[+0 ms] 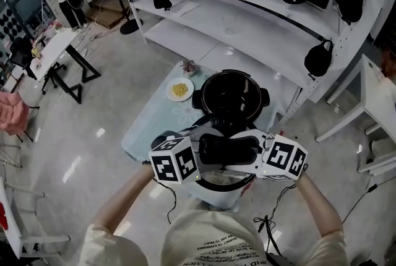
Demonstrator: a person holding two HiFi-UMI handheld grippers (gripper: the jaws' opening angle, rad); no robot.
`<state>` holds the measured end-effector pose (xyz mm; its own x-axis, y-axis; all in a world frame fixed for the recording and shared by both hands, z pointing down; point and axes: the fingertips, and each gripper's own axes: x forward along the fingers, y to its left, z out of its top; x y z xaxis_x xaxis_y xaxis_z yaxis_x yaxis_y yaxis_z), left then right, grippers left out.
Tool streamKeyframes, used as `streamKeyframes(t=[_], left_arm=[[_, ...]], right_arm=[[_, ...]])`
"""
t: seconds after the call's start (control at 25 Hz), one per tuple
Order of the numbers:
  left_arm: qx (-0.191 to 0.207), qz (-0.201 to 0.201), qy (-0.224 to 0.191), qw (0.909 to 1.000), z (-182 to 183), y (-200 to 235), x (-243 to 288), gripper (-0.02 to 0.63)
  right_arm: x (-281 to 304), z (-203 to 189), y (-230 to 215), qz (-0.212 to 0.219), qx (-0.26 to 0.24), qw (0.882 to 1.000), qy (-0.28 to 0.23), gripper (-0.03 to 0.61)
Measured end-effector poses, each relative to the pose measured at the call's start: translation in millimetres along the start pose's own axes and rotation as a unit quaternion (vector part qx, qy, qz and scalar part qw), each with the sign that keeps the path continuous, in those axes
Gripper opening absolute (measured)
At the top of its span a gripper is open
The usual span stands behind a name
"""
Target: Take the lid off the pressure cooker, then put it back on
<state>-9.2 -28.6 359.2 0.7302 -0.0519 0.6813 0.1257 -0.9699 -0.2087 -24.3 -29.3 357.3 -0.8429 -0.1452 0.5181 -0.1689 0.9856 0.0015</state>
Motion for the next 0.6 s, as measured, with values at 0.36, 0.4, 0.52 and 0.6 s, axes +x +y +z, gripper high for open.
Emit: streamKeyframes(t=[0.36,0.4,0.52,0.6], left_arm=[[0.020,-0.037,-0.010,0.9991,-16,68,0,0.276],[0.022,-0.041,-0.011,0.9988,-18,75,1,0.276],[0.027,-0.054,-0.015,0.9980,-21,98,4,0.277],[0.032,-0.063,-0.017,0.9974,-22,112,5,0.276]], right_arm=[[10,10,-70,-0.030,0.030,0.999,0.002,0.275],[11,10,-78,-0.033,0.034,0.999,0.003,0.275],[12,11,-101,-0.041,0.046,0.998,0.004,0.275],[11,12,-116,-0.048,0.054,0.997,0.003,0.275]])
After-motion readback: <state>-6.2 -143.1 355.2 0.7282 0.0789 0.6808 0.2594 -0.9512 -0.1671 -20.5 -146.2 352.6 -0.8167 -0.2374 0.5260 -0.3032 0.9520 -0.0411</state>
